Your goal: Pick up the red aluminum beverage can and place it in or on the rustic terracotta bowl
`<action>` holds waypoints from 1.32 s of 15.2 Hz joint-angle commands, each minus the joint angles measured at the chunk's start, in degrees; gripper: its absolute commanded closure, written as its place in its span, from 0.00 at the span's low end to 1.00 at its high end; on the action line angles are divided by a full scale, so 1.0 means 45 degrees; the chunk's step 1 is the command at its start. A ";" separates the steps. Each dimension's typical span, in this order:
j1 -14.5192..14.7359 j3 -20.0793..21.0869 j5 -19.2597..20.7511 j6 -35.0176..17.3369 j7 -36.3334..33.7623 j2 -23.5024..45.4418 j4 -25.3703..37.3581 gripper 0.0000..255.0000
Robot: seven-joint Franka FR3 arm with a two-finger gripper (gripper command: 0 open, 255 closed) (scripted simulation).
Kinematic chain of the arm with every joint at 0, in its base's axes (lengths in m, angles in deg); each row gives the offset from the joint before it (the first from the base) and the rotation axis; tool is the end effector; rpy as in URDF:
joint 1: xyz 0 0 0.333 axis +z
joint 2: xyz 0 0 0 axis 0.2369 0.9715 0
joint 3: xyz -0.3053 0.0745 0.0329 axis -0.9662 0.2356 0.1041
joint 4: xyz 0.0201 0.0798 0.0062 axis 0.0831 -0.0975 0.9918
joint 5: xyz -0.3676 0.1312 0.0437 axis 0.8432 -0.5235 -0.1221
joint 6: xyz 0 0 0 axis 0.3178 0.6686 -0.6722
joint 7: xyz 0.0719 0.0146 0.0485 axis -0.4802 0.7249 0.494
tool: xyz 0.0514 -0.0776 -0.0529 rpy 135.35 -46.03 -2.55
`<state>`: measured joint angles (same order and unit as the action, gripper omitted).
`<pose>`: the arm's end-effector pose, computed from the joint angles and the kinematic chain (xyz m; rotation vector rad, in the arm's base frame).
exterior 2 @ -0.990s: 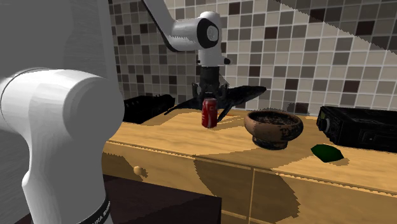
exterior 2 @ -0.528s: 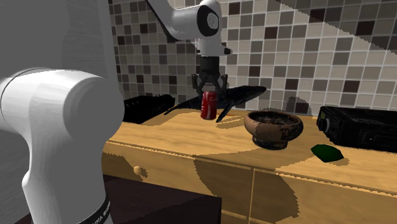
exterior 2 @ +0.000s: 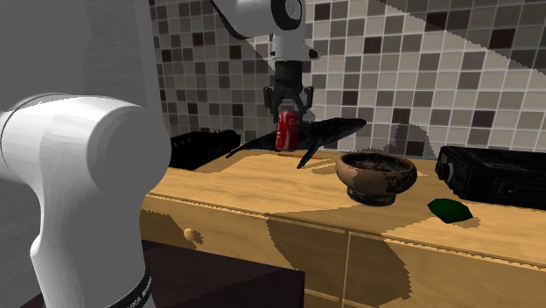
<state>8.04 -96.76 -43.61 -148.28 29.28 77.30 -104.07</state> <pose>0.4935 -0.1521 0.4590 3.1372 -0.0881 0.0105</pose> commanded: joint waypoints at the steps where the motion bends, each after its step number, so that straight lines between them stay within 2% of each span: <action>1: -0.0003 0.0002 0.0017 0.0339 0.0000 -0.0105 0.0234 1.00; 14: 0.0017 0.0053 0.0053 0.2424 -0.0033 -0.0429 0.2000 1.00; 20: -0.0779 -0.1015 0.0169 0.2729 0.1807 -0.0323 0.2445 1.00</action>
<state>5.17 -100.51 -43.02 -136.22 35.91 76.13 -93.09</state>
